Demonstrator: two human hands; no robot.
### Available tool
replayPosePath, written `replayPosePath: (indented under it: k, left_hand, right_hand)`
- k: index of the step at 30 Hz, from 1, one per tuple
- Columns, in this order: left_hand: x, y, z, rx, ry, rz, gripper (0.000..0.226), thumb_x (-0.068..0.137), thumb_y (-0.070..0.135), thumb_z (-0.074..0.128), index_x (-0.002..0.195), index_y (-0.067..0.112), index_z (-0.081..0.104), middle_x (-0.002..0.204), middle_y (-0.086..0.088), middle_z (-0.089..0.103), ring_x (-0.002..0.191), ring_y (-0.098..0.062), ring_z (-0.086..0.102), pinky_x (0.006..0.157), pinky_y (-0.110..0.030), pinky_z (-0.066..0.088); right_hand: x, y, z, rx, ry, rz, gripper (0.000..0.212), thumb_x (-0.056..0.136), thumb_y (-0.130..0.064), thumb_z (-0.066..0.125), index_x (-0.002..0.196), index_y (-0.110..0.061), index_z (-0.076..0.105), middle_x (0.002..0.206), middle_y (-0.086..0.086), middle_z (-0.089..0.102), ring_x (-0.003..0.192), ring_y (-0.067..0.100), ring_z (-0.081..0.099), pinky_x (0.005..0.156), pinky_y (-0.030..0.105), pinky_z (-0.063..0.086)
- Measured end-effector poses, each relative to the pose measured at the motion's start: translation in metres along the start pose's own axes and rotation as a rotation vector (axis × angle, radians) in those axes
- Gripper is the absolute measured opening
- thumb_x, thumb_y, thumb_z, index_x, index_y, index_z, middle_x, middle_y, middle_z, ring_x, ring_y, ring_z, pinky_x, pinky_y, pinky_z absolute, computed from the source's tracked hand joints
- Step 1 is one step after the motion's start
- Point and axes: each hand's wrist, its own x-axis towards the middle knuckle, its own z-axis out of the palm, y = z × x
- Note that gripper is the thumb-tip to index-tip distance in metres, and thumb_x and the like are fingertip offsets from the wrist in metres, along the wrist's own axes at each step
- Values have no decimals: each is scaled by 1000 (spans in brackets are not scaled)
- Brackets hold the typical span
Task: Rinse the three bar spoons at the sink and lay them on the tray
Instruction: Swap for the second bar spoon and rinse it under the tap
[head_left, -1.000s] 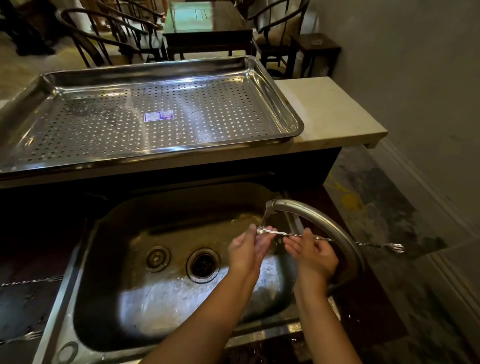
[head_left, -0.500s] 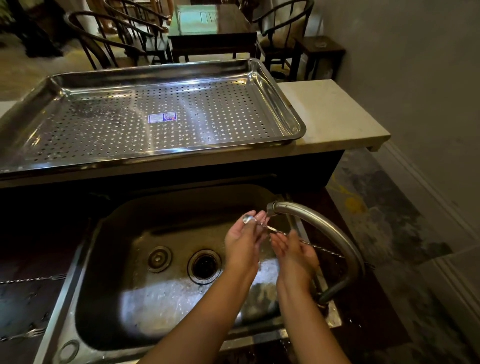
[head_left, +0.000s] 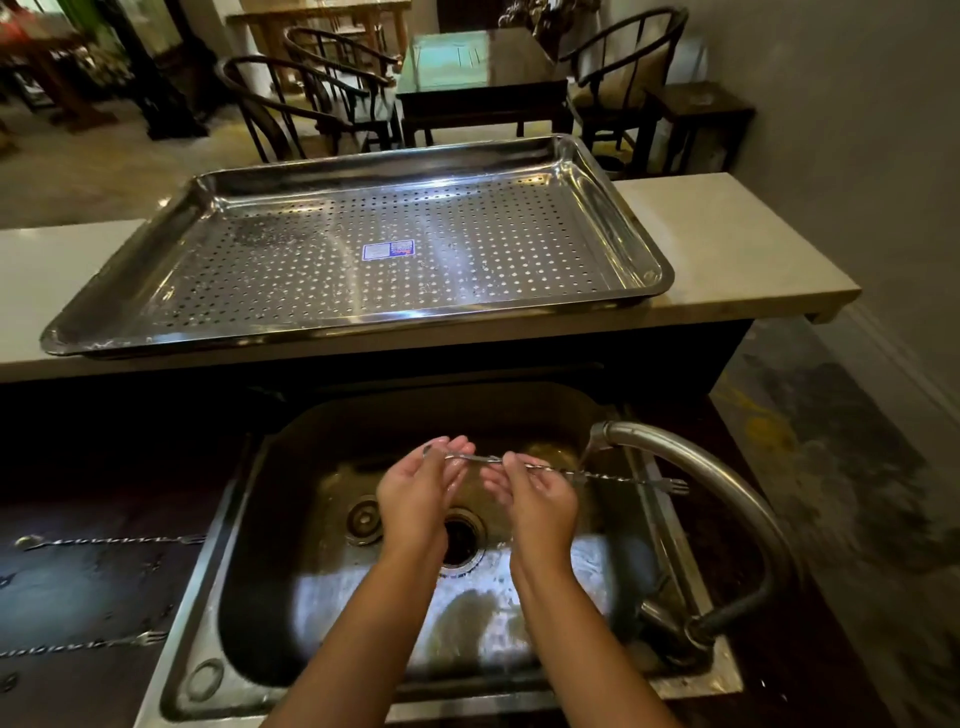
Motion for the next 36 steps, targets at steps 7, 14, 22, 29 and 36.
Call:
replayPosePath:
  k: [7,14,22,29,36]
  left_hand:
    - [9,25,-31,-51,117,-6,27,93,5,48,117,-8,52,111,-22,61,80,-16,69,77,-24,57]
    - [-8,-17,3,5,-54,-88,14,96,6,42,96,-1,55,101,-22,65,85,-21,67,67,-23,58]
    - [3,-22,-2,41,-97,-60,22,98,8,37,92,1,56,91,-18,69,71,-14,73,59,-17,56]
    - [12,-18,-13,-19,-84,-50,20,98,9,38,93,0,56,91,-17,69,74,-15,73,59,-18,56]
    - [10,-16,-29,-103,-70,-151,21,98,10,39,98,0,57,90,-14,72,78,-18,73,62,-22,58]
  right_hand:
    - [12,-4,-32,124,176,13,12,84,0,60,94,7,57,74,15,67,55,11,69,48,14,53]
    - [4,7,-10,50,97,-60,6,92,-9,52,86,-10,52,69,11,68,54,12,69,47,16,52]
    - [10,-10,-39,6,160,-106,15,88,-4,56,102,0,54,76,12,67,53,10,69,48,15,53]
    - [10,-24,-44,-196,39,-91,11,92,-14,52,84,-15,59,69,6,71,56,14,70,48,16,54]
    - [6,-26,-45,-493,47,-96,28,93,-25,49,70,-12,59,55,3,62,47,12,57,48,23,45]
